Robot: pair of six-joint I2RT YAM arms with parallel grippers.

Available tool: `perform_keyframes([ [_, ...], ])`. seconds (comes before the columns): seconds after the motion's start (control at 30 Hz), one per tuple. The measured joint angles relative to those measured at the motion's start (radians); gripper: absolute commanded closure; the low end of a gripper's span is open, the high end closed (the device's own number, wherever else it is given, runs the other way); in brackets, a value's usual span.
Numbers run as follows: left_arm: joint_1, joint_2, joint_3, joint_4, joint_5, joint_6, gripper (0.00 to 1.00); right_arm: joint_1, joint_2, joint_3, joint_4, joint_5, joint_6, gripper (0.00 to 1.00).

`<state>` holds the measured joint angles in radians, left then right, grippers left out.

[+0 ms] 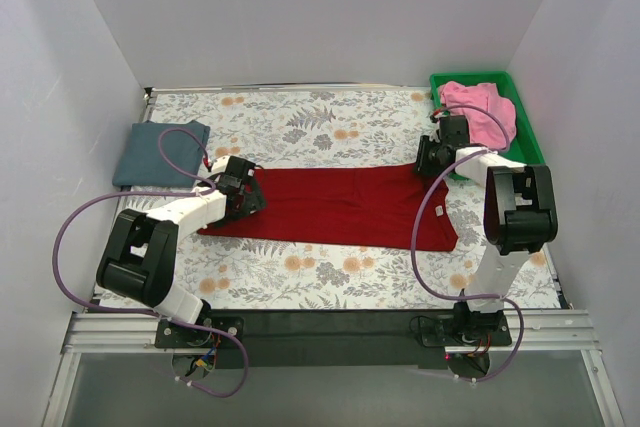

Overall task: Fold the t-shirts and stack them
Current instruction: Fold the tshirt

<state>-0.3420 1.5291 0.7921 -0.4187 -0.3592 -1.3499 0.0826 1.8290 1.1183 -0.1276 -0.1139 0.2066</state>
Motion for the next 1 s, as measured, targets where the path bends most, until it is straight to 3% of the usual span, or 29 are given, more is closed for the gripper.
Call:
perform_keyframes([
  [0.23, 0.003, 0.002, 0.0, -0.014, -0.02, -0.027, 0.09, -0.006, 0.001, -0.02, 0.005, 0.192, 0.039, 0.67],
  [0.53, 0.022, -0.015, 0.003, -0.054, -0.002, -0.045, 0.05, 0.016, -0.021, -0.017, -0.049, 0.283, 0.037, 0.66],
  [0.83, 0.03, -0.063, 0.165, -0.186, 0.02, -0.04, 0.05, 0.113, -0.329, -0.112, -0.093, 0.208, 0.111, 0.59],
  [0.93, 0.03, -0.045, 0.22, -0.18, 0.022, -0.038, 0.14, 0.146, -0.421, -0.23, -0.108, 0.156, 0.164, 0.52],
  [1.0, 0.031, -0.006, 0.248, -0.175, 0.022, -0.038, 0.15, 0.161, -0.454, -0.312, -0.123, 0.124, 0.193, 0.5],
])
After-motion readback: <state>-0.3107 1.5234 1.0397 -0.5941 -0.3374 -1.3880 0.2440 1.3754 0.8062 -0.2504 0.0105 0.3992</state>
